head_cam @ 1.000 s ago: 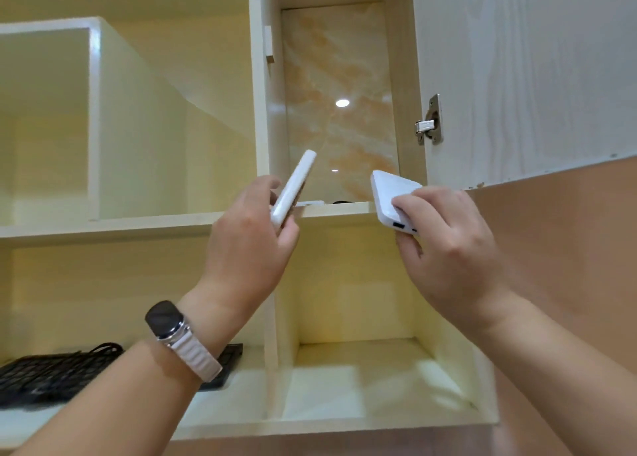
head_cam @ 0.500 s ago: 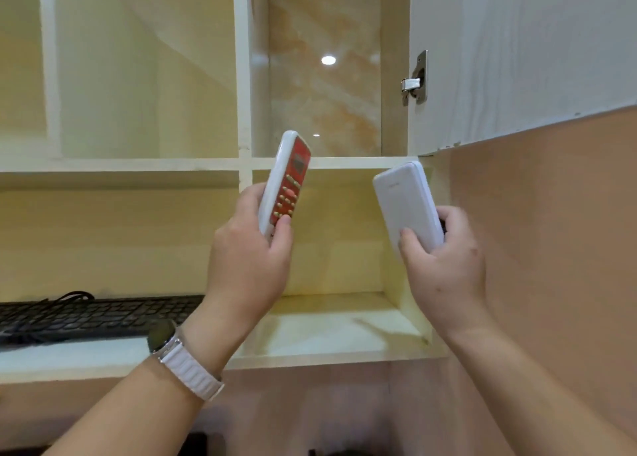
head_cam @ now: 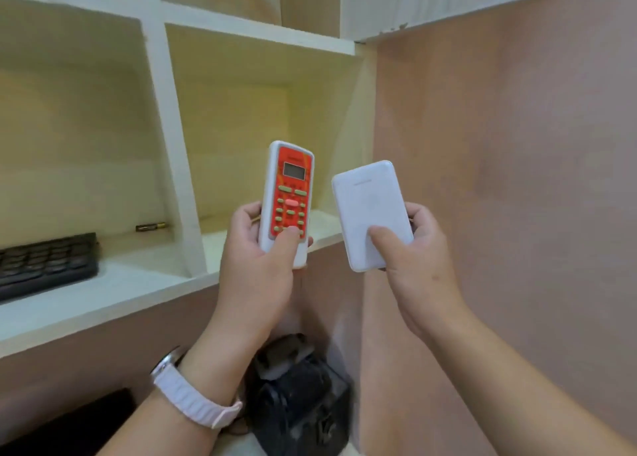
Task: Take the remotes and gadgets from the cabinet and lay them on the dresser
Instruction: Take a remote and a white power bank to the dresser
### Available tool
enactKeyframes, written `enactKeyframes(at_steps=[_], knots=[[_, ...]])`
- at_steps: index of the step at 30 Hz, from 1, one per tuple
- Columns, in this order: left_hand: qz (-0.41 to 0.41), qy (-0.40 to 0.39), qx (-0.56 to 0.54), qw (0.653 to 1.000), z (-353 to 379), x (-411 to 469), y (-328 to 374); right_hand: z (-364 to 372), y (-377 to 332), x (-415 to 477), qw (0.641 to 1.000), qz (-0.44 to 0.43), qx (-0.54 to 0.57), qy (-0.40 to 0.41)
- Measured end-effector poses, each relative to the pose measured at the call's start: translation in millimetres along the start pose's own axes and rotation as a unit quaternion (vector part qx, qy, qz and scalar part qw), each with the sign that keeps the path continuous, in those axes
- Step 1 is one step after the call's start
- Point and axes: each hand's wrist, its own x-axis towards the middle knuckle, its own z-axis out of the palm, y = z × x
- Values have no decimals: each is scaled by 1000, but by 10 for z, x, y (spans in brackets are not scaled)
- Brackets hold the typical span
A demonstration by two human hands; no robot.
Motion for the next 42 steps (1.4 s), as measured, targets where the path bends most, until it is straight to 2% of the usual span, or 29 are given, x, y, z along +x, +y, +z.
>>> enactKeyframes(at_steps=[6, 13, 17, 25, 31, 36, 42], knots=[[-106, -100, -101, 984, -82, -451, -347, -153, 122, -782, 993, 46, -60, 87], [-227, -227, -153, 935, 72, -1101, -506, -649, 16, -1669, 964, 127, -131, 193], [-252, -291, -159, 909, 286, -1578, -346, -1034, -236, -2160, 948, 135, -146, 249], [-248, -395, -187, 864, 664, -2735, 239, -1860, -853, -3194, 916, 126, -156, 346], [-255, -478, -189, 819, 1051, -4039, 939, -2764, -1534, -4420, 868, 135, -184, 441], [-245, -566, -201, 761, 1311, -5232, 1649, -3428, -2111, -5539, 815, 130, -181, 535], [-233, -669, -202, 676, 1467, -6406, 2357, -3925, -2740, -6731, 739, 121, -179, 638]])
